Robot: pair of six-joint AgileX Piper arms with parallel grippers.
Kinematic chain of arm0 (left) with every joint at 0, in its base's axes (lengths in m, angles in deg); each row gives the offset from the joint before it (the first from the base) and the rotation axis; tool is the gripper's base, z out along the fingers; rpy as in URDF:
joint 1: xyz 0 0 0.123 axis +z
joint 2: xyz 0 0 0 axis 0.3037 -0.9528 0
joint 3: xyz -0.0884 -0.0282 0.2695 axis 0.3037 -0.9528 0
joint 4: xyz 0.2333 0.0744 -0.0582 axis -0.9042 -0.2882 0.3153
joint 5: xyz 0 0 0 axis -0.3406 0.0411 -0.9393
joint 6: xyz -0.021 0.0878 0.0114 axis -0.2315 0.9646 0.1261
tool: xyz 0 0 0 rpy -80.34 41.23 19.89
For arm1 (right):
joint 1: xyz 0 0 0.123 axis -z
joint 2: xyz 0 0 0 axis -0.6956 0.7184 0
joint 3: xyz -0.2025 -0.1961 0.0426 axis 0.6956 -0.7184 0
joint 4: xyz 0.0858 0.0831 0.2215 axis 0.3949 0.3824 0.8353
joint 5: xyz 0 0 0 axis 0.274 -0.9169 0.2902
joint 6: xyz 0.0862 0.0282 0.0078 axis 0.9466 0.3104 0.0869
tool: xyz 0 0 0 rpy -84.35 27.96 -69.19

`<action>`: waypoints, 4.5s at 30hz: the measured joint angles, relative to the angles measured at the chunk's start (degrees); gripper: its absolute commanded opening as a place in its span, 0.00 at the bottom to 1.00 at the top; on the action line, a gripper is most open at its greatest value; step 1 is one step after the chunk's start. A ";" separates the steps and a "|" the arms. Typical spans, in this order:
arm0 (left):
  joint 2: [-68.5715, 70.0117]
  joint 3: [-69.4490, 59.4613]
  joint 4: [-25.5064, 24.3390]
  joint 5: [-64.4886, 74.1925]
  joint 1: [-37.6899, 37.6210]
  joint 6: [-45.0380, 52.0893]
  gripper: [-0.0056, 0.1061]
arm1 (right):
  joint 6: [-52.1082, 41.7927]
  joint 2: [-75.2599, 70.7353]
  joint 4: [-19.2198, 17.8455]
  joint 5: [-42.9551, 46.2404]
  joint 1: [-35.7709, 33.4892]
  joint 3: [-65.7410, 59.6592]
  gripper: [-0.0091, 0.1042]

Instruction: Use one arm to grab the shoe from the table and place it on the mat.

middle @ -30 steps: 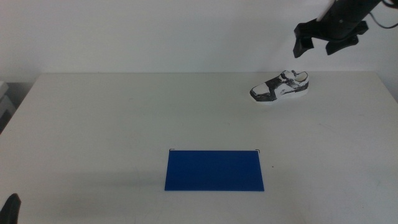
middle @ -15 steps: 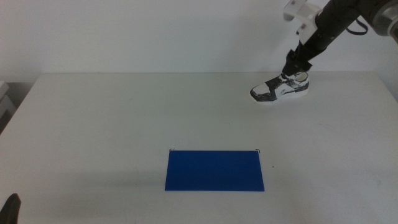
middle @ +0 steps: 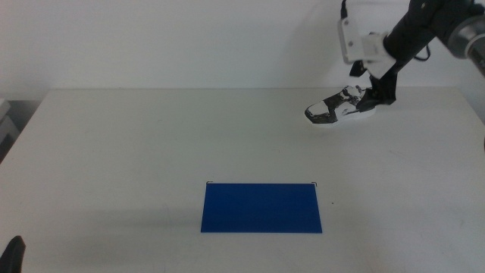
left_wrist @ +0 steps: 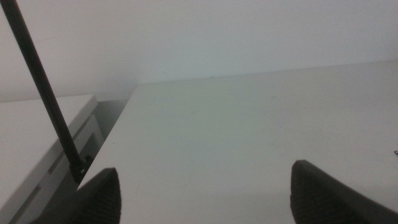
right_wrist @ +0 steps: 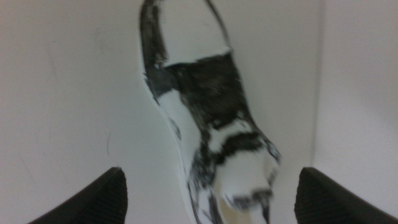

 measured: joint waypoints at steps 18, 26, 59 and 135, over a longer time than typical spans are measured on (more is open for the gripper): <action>0.00 0.00 0.00 0.00 0.00 0.00 0.89 | -3.47 4.01 4.33 5.81 0.18 0.00 0.74; 0.00 0.00 0.00 0.00 0.00 0.00 0.89 | -3.52 5.91 5.62 6.83 0.92 1.77 0.70; 0.00 0.00 0.00 0.00 0.00 0.00 0.89 | 3.42 9.53 8.49 6.24 1.10 2.53 0.07; 0.00 0.00 0.00 0.00 0.00 0.00 0.89 | 33.89 -24.28 0.61 20.17 -28.11 -50.94 0.07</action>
